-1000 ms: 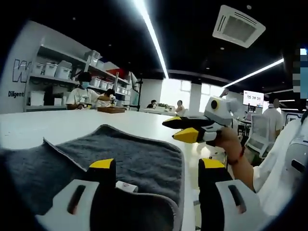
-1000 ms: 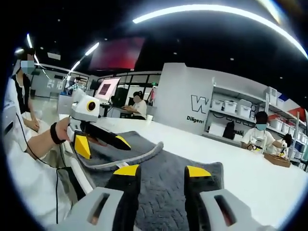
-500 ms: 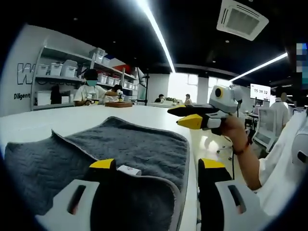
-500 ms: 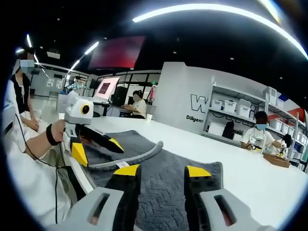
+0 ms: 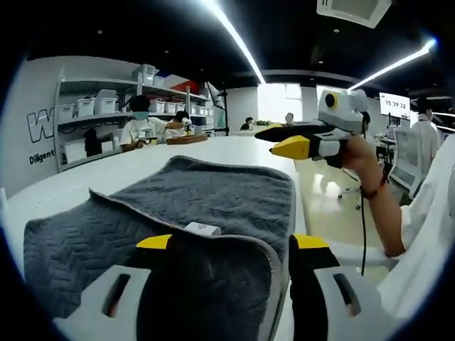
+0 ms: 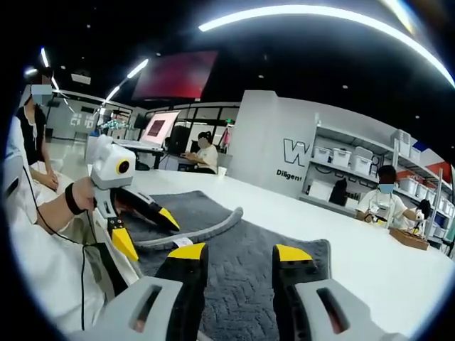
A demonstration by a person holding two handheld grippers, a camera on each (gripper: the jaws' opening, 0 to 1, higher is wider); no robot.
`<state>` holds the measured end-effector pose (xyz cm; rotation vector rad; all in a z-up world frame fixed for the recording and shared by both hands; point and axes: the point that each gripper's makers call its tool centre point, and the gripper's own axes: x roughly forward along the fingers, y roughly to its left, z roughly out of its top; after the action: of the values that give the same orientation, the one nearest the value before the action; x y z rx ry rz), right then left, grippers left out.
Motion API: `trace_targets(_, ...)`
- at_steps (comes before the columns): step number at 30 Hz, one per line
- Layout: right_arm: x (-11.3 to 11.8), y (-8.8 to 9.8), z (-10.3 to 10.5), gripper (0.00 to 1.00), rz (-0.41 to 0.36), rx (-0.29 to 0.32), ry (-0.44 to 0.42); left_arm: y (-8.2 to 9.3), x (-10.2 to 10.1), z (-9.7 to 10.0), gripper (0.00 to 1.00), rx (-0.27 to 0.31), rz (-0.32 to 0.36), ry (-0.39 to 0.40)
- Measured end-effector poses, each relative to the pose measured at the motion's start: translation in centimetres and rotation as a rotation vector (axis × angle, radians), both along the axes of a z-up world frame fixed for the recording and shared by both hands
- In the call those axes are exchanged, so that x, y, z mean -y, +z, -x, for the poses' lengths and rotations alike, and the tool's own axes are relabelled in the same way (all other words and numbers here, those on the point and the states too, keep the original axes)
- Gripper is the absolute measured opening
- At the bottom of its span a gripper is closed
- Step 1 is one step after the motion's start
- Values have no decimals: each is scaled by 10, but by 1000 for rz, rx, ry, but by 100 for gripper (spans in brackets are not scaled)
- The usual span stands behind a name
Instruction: Open the folded towel by lifting each exposed corner and separating the folded layers until the towel lies flat within the target outline without major curled edges
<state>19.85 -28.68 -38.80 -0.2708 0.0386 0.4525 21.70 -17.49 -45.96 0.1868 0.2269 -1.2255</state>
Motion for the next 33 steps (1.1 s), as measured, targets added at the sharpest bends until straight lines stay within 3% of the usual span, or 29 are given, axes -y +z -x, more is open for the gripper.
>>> trace_targets(11,1,0,1,32,-2,1,-3,-10,-3,-1,61,26,-65,38)
trace_targets(20,-2,0,0,32,-1,-1,3,-1,-19,-11,58,77,-71,100)
trace_targets(25,-2,-1,0,32,-1,-6,3,-3,-26,-4,58,109,-102,113)
trace_targets(33,-4,0,0,32,3,-1,6,-5,-22,-4,55,118,-109,133)
